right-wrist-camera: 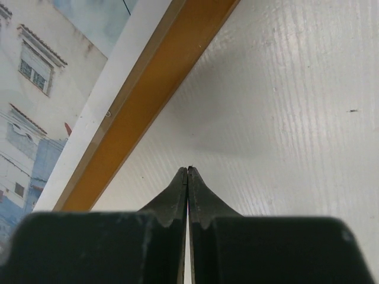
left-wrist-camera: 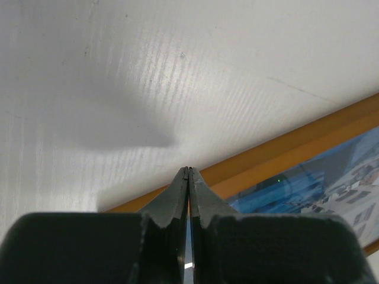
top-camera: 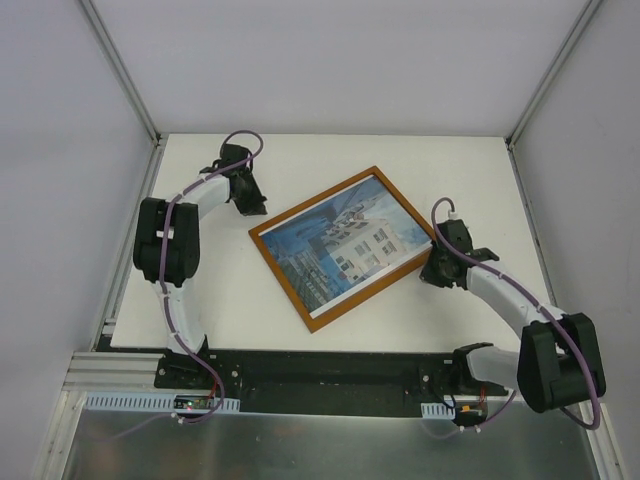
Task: Put the photo into the frame
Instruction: Rotate the photo frame at the center of the board, then reset both arms
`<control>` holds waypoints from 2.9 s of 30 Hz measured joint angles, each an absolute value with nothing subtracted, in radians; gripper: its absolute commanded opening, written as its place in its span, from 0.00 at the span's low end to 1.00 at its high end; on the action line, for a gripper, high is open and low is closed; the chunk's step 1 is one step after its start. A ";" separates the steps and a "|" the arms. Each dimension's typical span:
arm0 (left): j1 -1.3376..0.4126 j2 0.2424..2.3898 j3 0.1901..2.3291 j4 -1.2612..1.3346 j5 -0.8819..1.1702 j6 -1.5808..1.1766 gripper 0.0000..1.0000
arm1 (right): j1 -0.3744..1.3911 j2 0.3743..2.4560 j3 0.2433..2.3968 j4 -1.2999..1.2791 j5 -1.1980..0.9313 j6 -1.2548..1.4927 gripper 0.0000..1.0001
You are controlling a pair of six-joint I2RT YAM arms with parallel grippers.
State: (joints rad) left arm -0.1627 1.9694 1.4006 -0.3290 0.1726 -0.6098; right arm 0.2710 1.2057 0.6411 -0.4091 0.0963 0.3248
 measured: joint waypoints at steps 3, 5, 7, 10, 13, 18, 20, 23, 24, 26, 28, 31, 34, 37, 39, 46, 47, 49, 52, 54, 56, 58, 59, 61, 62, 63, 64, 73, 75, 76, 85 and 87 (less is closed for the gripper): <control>-0.163 1.988 1.401 -0.329 0.172 -0.600 0.00 | 0.271 1.234 0.633 -0.365 0.088 0.341 0.01; -0.163 1.998 1.400 -0.328 0.172 -0.593 0.00 | 0.271 1.269 0.633 -0.336 0.084 0.346 0.01; -0.162 2.003 1.395 -0.327 0.171 -0.593 0.00 | 0.267 1.303 0.633 -0.316 0.074 0.348 0.01; -0.162 2.004 1.374 -0.325 0.170 -0.595 0.00 | 0.244 1.353 0.639 -0.292 0.051 0.349 0.01; -0.162 1.997 1.343 -0.304 0.175 -0.618 0.00 | 0.221 1.393 0.662 -0.259 0.032 0.350 0.01; -0.162 1.914 1.202 -0.201 0.179 -0.677 0.00 | 0.205 1.492 0.747 -0.243 0.009 0.347 0.01; -0.166 1.853 1.110 -0.155 0.179 -0.707 0.00 | 0.199 1.552 0.807 -0.248 -0.003 0.344 0.01; -0.200 1.752 0.970 -0.101 0.171 -0.752 0.00 | 0.198 1.647 0.909 -0.260 -0.021 0.336 0.01; -0.224 1.720 0.928 -0.088 0.165 -0.763 0.00 | 0.197 1.673 0.941 -0.269 -0.025 0.334 0.01; -0.282 1.664 0.861 -0.072 0.152 -0.777 0.00 | 0.197 1.716 0.994 -0.288 -0.028 0.327 0.01; -0.342 1.616 0.805 -0.061 0.144 -0.784 0.00 | 0.196 1.754 1.044 -0.300 -0.024 0.320 0.01; -0.388 1.565 0.743 -0.044 0.147 -0.799 0.00 | 0.195 1.789 1.087 -0.303 -0.024 0.313 0.01; -0.395 1.538 0.709 -0.025 0.149 -0.807 0.00 | 0.205 1.797 1.096 -0.303 -0.023 0.311 0.01; -0.393 1.535 0.705 -0.022 0.149 -0.808 0.00 | 0.212 1.796 1.093 -0.301 -0.016 0.309 0.01; -0.393 1.535 0.705 -0.022 0.149 -0.808 0.00 | 0.213 1.787 1.079 -0.285 -0.014 0.309 0.01; -0.379 1.535 0.705 -0.022 0.154 -0.807 0.00 | 0.231 1.657 0.910 -0.220 -0.013 0.316 0.01; -0.376 1.535 0.705 -0.022 0.155 -0.807 0.00 | 0.239 1.631 0.881 -0.212 -0.014 0.319 0.01; -0.369 1.534 0.705 -0.022 0.154 -0.804 0.00 | 0.252 1.587 0.832 -0.205 -0.014 0.325 0.01; -0.366 1.531 0.704 -0.022 0.153 -0.801 0.00 | 0.264 1.536 0.780 -0.202 -0.015 0.330 0.01; -0.366 1.530 0.703 -0.022 0.153 -0.800 0.00 | 0.268 1.518 0.762 -0.201 -0.015 0.330 0.01; -0.366 1.524 0.696 -0.019 0.153 -0.800 0.00 | 0.269 1.510 0.755 -0.204 -0.015 0.330 0.01; -0.366 1.514 0.690 -0.024 0.154 -0.798 0.00 | 0.268 1.509 0.757 -0.213 -0.016 0.326 0.01; -0.365 1.508 0.691 -0.033 0.154 -0.794 0.00 | 0.265 1.509 0.762 -0.223 -0.017 0.324 0.01; -0.357 1.493 0.704 -0.064 0.154 -0.778 0.00 | 0.255 1.508 0.788 -0.269 -0.023 0.312 0.07; -0.350 1.484 0.719 -0.084 0.156 -0.767 0.02 | 0.246 1.505 0.810 -0.292 -0.023 0.305 0.10; -0.340 1.472 0.739 -0.105 0.157 -0.757 0.08 | 0.234 1.495 0.838 -0.313 -0.023 0.297 0.15; -0.329 1.457 0.763 -0.125 0.156 -0.744 0.19 | 0.223 1.477 0.861 -0.327 -0.021 0.292 0.23; -0.307 1.116 0.892 -0.252 0.178 -0.632 0.99 | 0.200 1.087 0.933 -0.358 0.020 0.230 0.86; -0.307 1.038 0.892 -0.292 0.179 -0.608 0.99 | 0.200 1.001 0.923 -0.354 0.022 0.221 0.94; -0.307 1.004 0.892 -0.311 0.178 -0.598 0.99 | 0.200 0.962 0.910 -0.352 0.022 0.220 0.99; -0.307 0.777 0.804 -0.406 0.124 -0.558 0.99 | 0.200 0.680 0.678 -0.354 0.025 0.217 0.96; -0.307 0.752 0.786 -0.413 0.092 -0.554 0.99 | 0.200 0.634 0.648 -0.359 0.041 0.217 0.96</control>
State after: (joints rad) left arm -0.3069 0.7525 0.7864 -0.4133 0.0921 -0.5545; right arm 0.2001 0.6342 0.6479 -0.3592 0.0410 0.2173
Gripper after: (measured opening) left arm 0.990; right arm 0.961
